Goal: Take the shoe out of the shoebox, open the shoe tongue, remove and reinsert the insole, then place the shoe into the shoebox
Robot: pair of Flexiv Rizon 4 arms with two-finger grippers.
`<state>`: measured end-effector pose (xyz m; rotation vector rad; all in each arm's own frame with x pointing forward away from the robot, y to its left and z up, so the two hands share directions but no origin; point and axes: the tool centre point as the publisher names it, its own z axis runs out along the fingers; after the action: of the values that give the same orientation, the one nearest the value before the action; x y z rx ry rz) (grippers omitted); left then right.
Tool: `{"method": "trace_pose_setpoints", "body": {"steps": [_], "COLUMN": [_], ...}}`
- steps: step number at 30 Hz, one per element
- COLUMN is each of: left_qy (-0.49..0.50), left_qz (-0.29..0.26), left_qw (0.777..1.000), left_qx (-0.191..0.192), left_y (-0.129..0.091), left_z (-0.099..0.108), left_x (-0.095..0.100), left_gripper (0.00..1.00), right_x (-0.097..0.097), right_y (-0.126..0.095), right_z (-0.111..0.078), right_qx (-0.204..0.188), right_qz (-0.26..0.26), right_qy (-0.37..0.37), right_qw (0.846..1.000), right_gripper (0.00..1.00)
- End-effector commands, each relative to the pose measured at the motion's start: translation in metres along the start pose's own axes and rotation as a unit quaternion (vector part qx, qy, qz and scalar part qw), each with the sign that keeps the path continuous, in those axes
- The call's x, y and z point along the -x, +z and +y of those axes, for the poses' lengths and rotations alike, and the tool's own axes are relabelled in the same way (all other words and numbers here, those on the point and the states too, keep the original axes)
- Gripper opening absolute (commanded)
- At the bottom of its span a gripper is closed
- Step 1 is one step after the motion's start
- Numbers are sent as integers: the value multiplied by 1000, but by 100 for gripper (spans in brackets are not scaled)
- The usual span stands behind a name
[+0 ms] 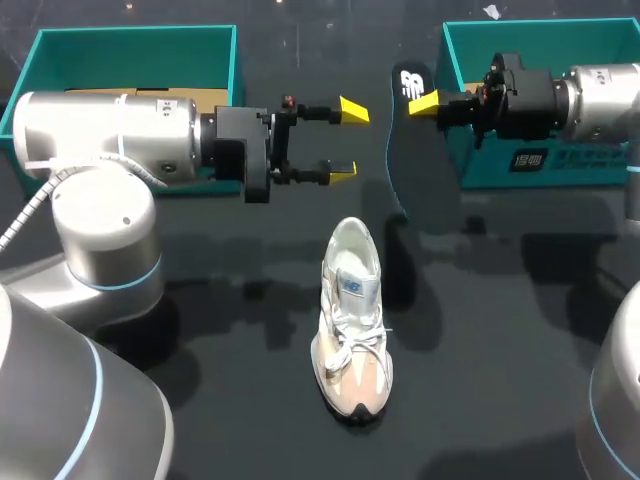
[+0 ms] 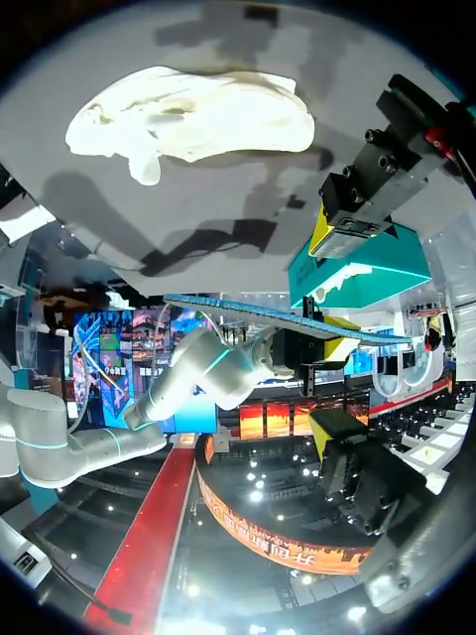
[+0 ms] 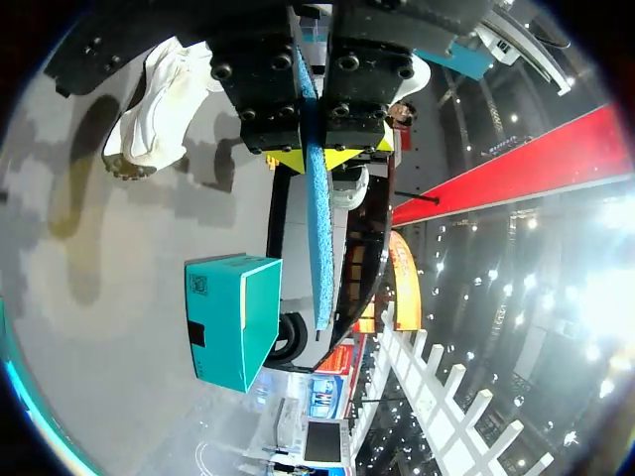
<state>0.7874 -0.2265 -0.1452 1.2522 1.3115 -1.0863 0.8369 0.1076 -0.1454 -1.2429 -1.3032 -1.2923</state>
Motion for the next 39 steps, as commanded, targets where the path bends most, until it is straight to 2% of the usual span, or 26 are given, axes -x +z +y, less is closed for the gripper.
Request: {"method": "trace_pose_setpoints", "body": {"steps": [1, 5, 8, 12, 13, 17, 19, 22, 25, 29, 39], "left_qy": [0, 0, 0, -1, -1, 2, 1, -3, -3, -1, 4], "left_qz": [2, 2, -10, -25, -26, -27, -27, -28, -31, -32, -32], "left_qw": [1000, 1000, 1000, 1000, 1000, 1000, 1000, 1000, 999, 999, 999], "left_qx": [0, 0, 2, 4, 3, 5, 6, 9, 13, 20, 36], "left_y": [6, 6, 15, 22, 23, 29, 30, 32, 33, 32, 32], "left_z": [3, 3, 0, 0, 0, 1, 1, 1, 0, 0, 1], "left_x": [0, 0, -1, 1, 1, -2, -4, -7, -8, -9, -10], "left_gripper": [100, 100, 100, 100, 93, 85, 71, 67, 56, 47, 39], "right_x": [-4, -4, -4, 4, 6, 6, 5, 4, 4, 5, 7], "right_y": [0, 0, 0, 16, 20, 28, 31, 34, 37, 39, 43], "right_z": [-2, -2, -2, -2, -3, -5, -5, -6, -7, -9, -11], "right_qx": [2, 2, 2, -7, -9, -12, -12, -14, -16, -18, -21], "right_qz": [-9, -9, -9, -21, -23, -22, -23, -23, -23, -22, -18], "right_qy": [1, 1, 1, 36, 40, 51, 54, 57, 59, 62, 65], "right_qw": [1000, 1000, 1000, 999, 999, 998, 998, 998, 998, 998, 998], "right_gripper": [0, 0, 0, 0, 0, 0, 0, 0, 0, 0, 0]}}
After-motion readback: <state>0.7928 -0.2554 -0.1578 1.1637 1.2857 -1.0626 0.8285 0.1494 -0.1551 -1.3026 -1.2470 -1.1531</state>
